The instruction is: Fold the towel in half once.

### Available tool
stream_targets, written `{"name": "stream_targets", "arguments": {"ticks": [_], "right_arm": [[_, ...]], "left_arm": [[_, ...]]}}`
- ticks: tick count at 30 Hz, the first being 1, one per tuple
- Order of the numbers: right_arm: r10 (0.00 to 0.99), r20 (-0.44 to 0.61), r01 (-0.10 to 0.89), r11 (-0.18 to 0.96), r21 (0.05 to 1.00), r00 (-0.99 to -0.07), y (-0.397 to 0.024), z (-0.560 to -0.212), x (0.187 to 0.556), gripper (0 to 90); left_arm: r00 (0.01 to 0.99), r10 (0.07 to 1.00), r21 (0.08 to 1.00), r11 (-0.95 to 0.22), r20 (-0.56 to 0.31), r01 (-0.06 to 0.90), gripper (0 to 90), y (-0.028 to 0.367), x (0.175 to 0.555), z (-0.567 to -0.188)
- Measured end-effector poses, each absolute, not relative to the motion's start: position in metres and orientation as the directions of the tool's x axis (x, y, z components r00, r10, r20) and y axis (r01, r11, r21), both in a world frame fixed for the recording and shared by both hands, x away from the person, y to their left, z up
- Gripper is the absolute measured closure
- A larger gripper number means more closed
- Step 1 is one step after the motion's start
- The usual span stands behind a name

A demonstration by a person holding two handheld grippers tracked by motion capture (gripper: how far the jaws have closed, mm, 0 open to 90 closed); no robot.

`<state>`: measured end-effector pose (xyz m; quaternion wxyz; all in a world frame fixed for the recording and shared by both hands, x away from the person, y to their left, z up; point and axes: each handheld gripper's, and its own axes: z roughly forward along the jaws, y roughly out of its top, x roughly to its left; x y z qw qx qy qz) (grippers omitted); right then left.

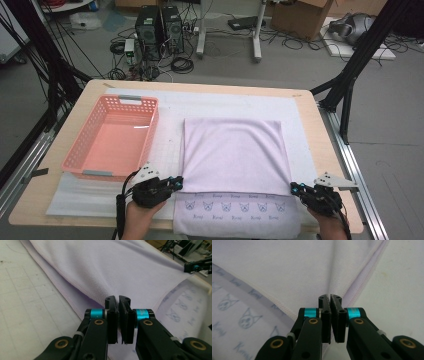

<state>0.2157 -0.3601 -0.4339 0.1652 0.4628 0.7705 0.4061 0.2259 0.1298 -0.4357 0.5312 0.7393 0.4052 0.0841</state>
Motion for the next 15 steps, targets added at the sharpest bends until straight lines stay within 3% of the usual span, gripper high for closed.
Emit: {"name": "stream_targets", "arguments": {"ticks": [15], "right_arm": [[0.82, 0.12, 0.566, 0.272, 0.778, -0.56, -0.361, -0.43, 0.151, 87.3]], "left_arm": [[0.701, 0.645, 0.855, -0.14, -0.305, 0.5, 85.4, 0.139, 0.175, -0.435]]}}
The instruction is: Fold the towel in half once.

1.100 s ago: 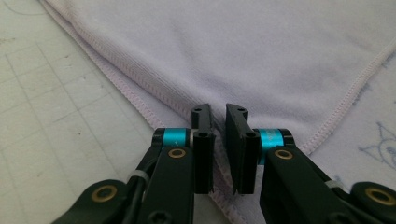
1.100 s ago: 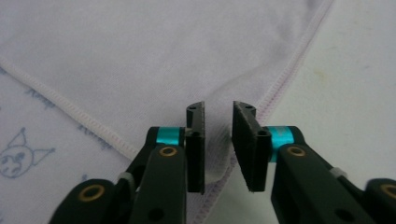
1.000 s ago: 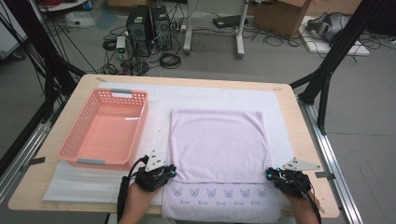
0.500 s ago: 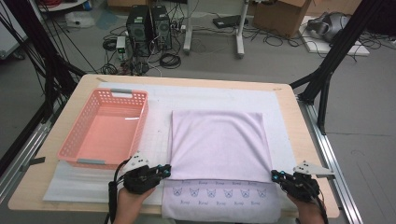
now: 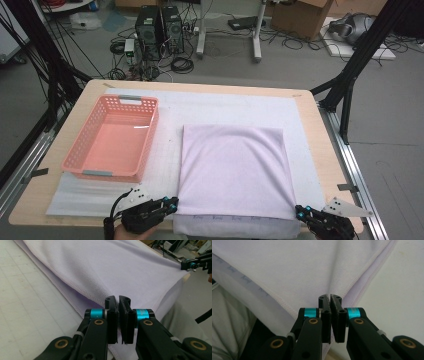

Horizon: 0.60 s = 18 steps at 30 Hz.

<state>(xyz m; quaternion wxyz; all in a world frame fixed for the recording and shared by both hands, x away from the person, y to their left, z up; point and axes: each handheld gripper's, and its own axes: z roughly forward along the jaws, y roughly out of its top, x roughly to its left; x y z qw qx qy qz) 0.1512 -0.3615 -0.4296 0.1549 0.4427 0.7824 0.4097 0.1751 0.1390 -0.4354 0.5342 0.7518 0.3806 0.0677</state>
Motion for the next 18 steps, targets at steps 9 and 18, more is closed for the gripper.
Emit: {"name": "stream_targets", "arguments": {"ticks": [9, 18], "right_arm": [[0.812, 0.12, 0.56, 0.28, 0.78, -0.572, -0.362, -0.427, 0.12, 87.3], [0.812, 0.121, 0.597, 0.309, 0.74, -0.571, -0.362, -0.435, 0.099, 76.8]], "left_arm": [[0.728, 0.612, 0.849, -0.167, -0.309, 0.501, 85.3, 0.142, 0.146, -0.436], [0.745, 0.596, 0.844, -0.2, -0.299, 0.498, 67.8, 0.143, 0.134, -0.443]]}}
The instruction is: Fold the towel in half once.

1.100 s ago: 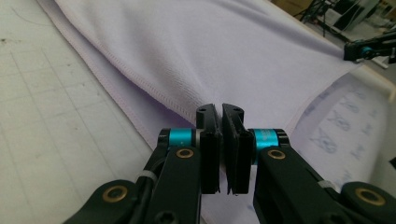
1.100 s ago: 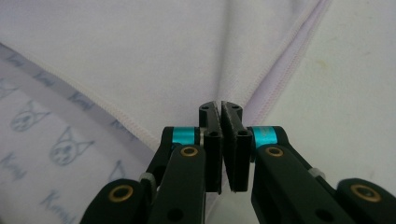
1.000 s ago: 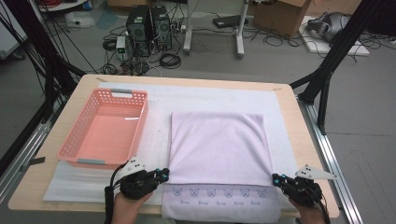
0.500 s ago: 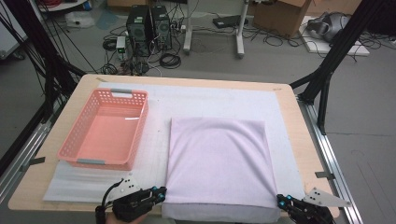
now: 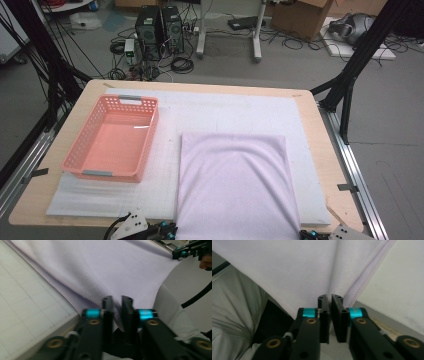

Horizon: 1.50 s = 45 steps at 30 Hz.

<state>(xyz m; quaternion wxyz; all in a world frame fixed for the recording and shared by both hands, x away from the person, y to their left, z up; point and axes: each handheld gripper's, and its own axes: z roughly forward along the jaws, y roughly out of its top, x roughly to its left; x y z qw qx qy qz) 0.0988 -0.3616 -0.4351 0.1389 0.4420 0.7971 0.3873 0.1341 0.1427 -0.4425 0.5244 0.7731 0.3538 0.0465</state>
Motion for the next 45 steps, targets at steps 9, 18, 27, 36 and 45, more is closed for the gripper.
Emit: {"name": "stream_targets", "arguments": {"ticks": [9, 18, 27, 36, 45], "right_arm": [[0.849, 0.085, 0.568, 0.271, 0.777, -0.522, -0.365, -0.431, 0.145, 63.3], [0.878, 0.093, 0.564, 0.217, 0.796, -0.469, -0.37, -0.429, 0.23, 66.4], [0.901, 0.118, 0.624, 0.189, 0.758, -0.417, -0.366, -0.437, 0.292, 73.8], [0.914, 0.121, 0.644, 0.175, 0.744, -0.387, -0.359, -0.447, 0.326, 86.1], [0.922, 0.114, 0.636, 0.162, 0.755, -0.371, -0.367, -0.443, 0.325, 62.8]], "left_arm": [[0.715, 0.653, 0.895, -0.124, -0.251, 0.428, 51.8, 0.142, 0.202, -0.436], [0.684, 0.681, 0.886, -0.111, -0.262, 0.45, 54.4, 0.128, 0.286, -0.432], [0.645, 0.736, 0.892, -0.128, -0.209, 0.434, 56.9, 0.117, 0.319, -0.438], [0.514, 0.84, 0.825, -0.162, -0.173, 0.542, 50.0, 0.111, 0.343, -0.449], [0.483, 0.859, 0.782, -0.182, -0.168, 0.596, 83.6, 0.103, 0.354, -0.449]]}}
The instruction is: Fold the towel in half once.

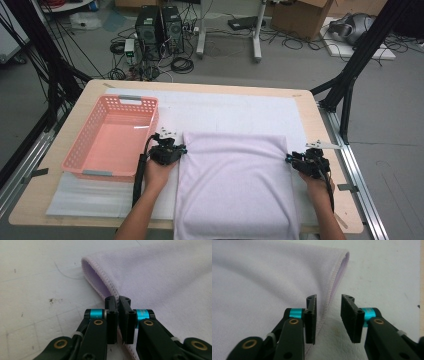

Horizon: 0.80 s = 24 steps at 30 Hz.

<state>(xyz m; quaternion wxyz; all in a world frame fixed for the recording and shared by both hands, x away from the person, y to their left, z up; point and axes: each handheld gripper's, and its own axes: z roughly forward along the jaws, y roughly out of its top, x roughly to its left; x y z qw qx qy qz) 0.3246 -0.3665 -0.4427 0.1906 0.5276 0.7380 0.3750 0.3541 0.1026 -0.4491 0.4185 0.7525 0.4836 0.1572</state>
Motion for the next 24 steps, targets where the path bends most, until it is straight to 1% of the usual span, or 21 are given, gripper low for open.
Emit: {"name": "stream_targets", "arguments": {"ticks": [1, 3, 4, 7, 10, 13, 15, 17, 19, 20, 22, 24], "right_arm": [[0.922, 0.111, 0.632, 0.164, 0.757, -0.371, -0.367, -0.442, 0.326, 59.2], [0.921, 0.097, 0.626, 0.175, 0.76, -0.377, -0.366, -0.439, 0.33, 53.4], [0.92, 0.093, 0.621, 0.18, 0.763, -0.381, -0.366, -0.438, 0.333, 51.2], [0.915, 0.088, 0.607, 0.186, 0.773, -0.393, -0.364, -0.432, 0.34, 47.2], [0.912, 0.087, 0.607, 0.193, 0.771, -0.401, -0.362, -0.429, 0.349, 46.4], [0.909, 0.092, 0.614, 0.198, 0.764, -0.407, -0.361, -0.431, 0.357, 45.3], [0.905, 0.097, 0.611, 0.197, 0.766, -0.414, -0.361, -0.434, 0.361, 44.2], [0.903, 0.112, 0.628, 0.194, 0.754, -0.414, -0.36, -0.439, 0.366, 43.7], [0.901, 0.118, 0.651, 0.206, 0.731, -0.417, -0.36, -0.445, 0.371, 42.9], [0.902, 0.12, 0.651, 0.202, 0.731, -0.415, -0.358, -0.447, 0.372, 42.1], [0.901, 0.117, 0.642, 0.201, 0.74, -0.417, -0.356, -0.448, 0.374, 43.5], [0.904, 0.066, 0.636, 0.244, 0.732, -0.423, -0.351, -0.447, 0.375, 46.1]], "left_arm": [[0.462, 0.873, 0.793, -0.168, -0.157, 0.586, 79.5, 0.103, 0.354, -0.448], [0.418, 0.894, 0.812, -0.118, -0.165, 0.572, 58.4, 0.106, 0.357, -0.448], [0.419, 0.891, 0.819, -0.106, -0.173, 0.564, 52.8, 0.106, 0.359, -0.448], [0.455, 0.871, 0.791, -0.142, -0.186, 0.595, 50.4, 0.1, 0.369, -0.447], [0.468, 0.865, 0.802, -0.145, -0.182, 0.58, 47.1, 0.093, 0.378, -0.445], [0.462, 0.873, 0.795, -0.165, -0.157, 0.583, 43.1, 0.091, 0.388, -0.447], [0.445, 0.88, 0.792, -0.147, -0.169, 0.592, 42.9, 0.093, 0.393, -0.452], [0.445, 0.875, 0.793, -0.13, -0.191, 0.596, 43.8, 0.095, 0.394, -0.453], [0.459, 0.871, 0.794, -0.151, -0.174, 0.589, 43.3, 0.093, 0.394, -0.453], [0.464, 0.873, 0.792, -0.173, -0.151, 0.585, 44.1, 0.091, 0.394, -0.452], [0.481, 0.872, 0.792, -0.232, -0.089, 0.565, 47.6, 0.087, 0.393, -0.452], [0.497, 0.865, 0.794, -0.258, -0.063, 0.551, 51.6, 0.084, 0.392, -0.452]]}}
